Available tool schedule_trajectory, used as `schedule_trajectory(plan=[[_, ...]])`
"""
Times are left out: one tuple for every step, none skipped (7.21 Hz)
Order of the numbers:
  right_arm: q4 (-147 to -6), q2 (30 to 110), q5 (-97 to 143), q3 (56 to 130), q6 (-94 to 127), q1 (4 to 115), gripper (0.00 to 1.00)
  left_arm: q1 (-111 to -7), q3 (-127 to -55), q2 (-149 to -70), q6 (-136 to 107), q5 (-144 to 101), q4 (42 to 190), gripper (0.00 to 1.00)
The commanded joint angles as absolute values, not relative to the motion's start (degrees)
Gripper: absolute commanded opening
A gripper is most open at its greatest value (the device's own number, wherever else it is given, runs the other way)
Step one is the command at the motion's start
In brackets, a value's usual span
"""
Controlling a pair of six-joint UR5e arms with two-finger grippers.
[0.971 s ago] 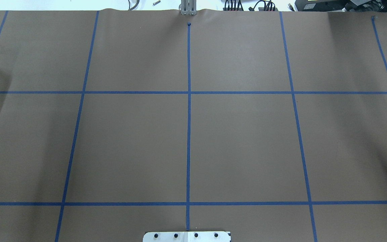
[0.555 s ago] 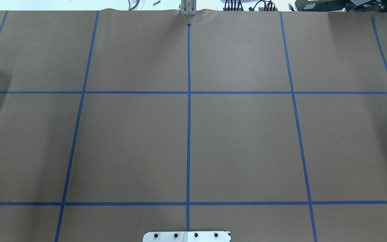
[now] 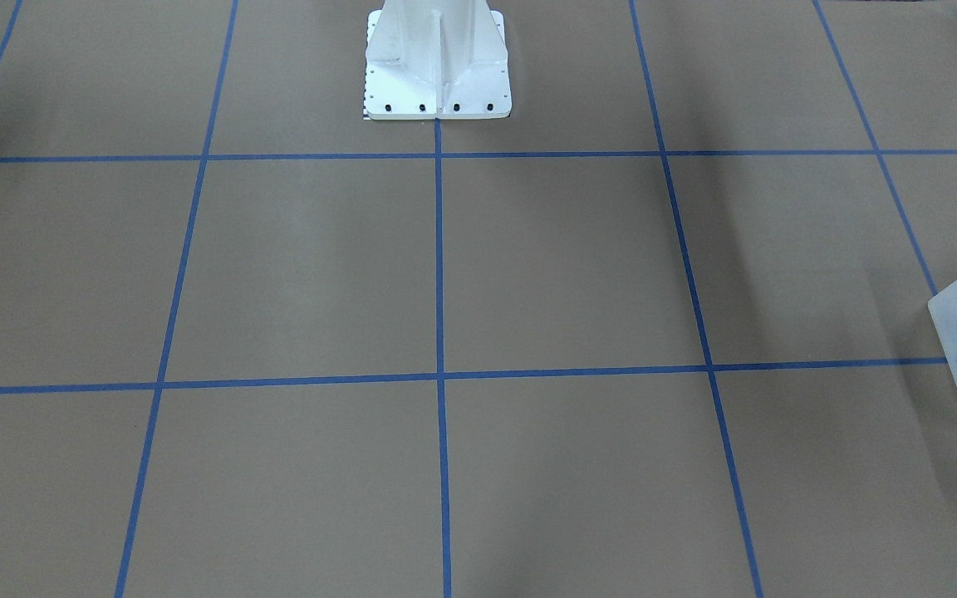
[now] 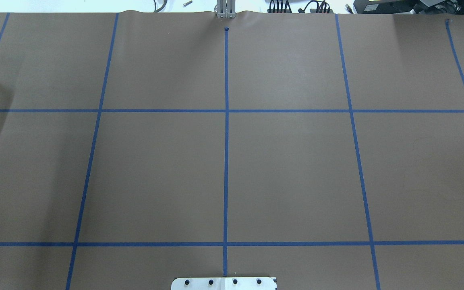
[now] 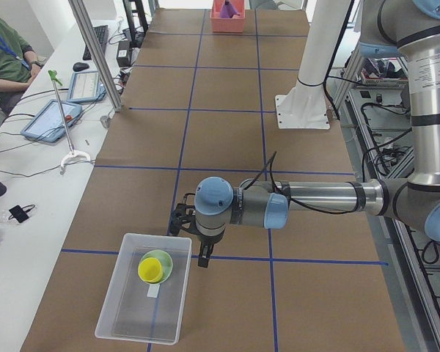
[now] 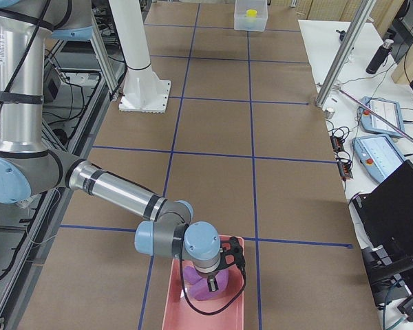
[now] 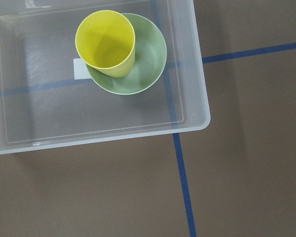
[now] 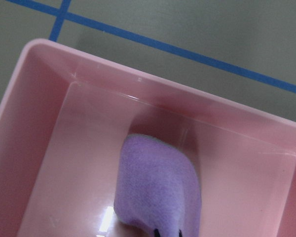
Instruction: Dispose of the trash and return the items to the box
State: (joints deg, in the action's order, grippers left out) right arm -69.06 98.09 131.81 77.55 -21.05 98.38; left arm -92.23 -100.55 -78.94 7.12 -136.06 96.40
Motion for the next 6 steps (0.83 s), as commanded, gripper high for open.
schedule_trajectory(plan=[[-62.16, 99.23, 131.92, 74.63, -16.44, 98.17, 0.45, -92.2, -100.55, -78.93, 7.12, -136.05, 96.42, 0.99], [-61.88, 98.71, 132.18, 75.05, -16.44, 98.17, 0.89, -92.2, -100.55, -79.01, 7.12, -136.05, 96.42, 0.99], [-61.96, 97.66, 133.49, 76.1, -16.35, 98.17, 1.0, -92.2, -100.46, -78.93, 7.12, -136.05, 96.42, 0.99], [-62.75, 95.3, 138.03, 76.9, -15.04, 98.17, 1.0, -92.2, -100.46, -78.93, 7.12, -136.05, 96.42, 0.99], [-65.19, 91.97, 139.73, 77.34, -9.46, 98.17, 1.0, -92.2, -100.37, -78.93, 7.12, -136.05, 96.42, 0.99], [-69.74, 89.85, 139.75, 80.39, -6.1, 96.35, 1.0, -92.2, -100.37, -78.84, 7.12, -136.05, 96.42, 0.99]])
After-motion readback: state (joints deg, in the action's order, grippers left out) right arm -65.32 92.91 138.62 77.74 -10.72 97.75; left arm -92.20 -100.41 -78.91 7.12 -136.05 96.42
